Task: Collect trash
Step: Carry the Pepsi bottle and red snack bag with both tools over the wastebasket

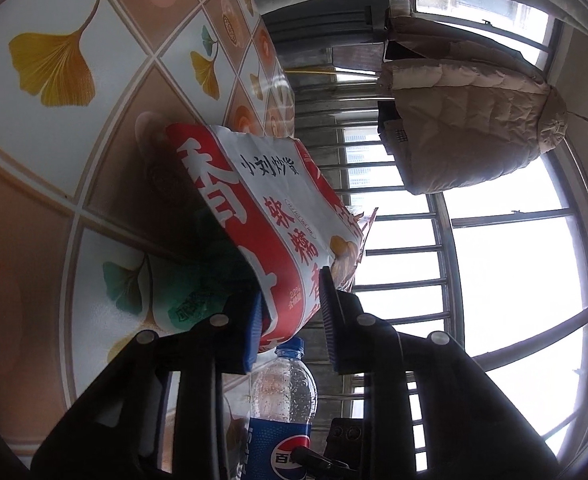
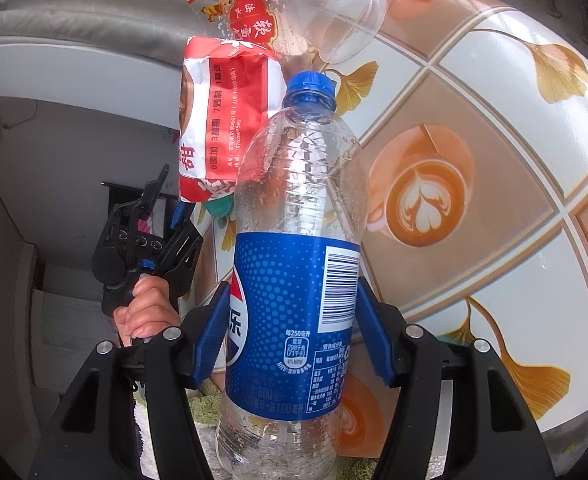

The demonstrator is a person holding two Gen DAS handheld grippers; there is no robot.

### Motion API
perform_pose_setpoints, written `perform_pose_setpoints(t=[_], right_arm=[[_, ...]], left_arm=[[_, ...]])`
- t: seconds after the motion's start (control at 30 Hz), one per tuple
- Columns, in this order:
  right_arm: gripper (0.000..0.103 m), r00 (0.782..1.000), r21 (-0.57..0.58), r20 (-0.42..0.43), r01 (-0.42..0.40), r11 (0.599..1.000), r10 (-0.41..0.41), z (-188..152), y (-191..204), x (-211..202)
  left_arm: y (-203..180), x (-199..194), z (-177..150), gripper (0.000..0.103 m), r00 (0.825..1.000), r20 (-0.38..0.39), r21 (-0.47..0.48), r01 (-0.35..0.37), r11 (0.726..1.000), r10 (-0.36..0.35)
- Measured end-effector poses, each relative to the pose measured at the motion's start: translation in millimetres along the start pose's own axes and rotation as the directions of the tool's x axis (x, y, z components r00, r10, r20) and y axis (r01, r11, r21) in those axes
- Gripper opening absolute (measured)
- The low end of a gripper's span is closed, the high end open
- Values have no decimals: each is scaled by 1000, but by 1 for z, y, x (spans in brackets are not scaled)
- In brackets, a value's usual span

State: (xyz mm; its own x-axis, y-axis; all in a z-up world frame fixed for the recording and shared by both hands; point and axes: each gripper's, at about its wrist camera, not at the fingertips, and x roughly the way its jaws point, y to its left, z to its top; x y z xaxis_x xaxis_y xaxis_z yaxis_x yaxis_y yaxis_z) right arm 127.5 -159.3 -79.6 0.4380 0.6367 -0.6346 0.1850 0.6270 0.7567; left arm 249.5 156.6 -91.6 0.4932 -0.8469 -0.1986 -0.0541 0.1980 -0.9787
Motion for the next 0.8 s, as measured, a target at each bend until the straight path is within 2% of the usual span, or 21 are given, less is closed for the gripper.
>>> perform_pose_setpoints(t=[0.17, 0.37, 0.63, 0.8], right_arm=[[60, 1000, 3, 1, -7, 1000, 7, -1, -2, -1], [59, 1000, 4, 5, -5, 1000, 5, 0, -3, -4], [58, 1000, 15, 16, -7, 1000, 7, -1, -9, -7], [58, 1000, 12, 25, -14, 1000, 14, -2, -8, -11]], left_arm=[[2, -3, 0, 9, 999, 6, -3, 35, 999, -35], [-6, -16, -2, 0, 990, 21, 9, 137, 991, -137], [-26, -31, -10, 0, 976, 31, 52, 212, 976, -213], [-48, -44, -18, 0, 965, 35, 131, 254, 958, -261]])
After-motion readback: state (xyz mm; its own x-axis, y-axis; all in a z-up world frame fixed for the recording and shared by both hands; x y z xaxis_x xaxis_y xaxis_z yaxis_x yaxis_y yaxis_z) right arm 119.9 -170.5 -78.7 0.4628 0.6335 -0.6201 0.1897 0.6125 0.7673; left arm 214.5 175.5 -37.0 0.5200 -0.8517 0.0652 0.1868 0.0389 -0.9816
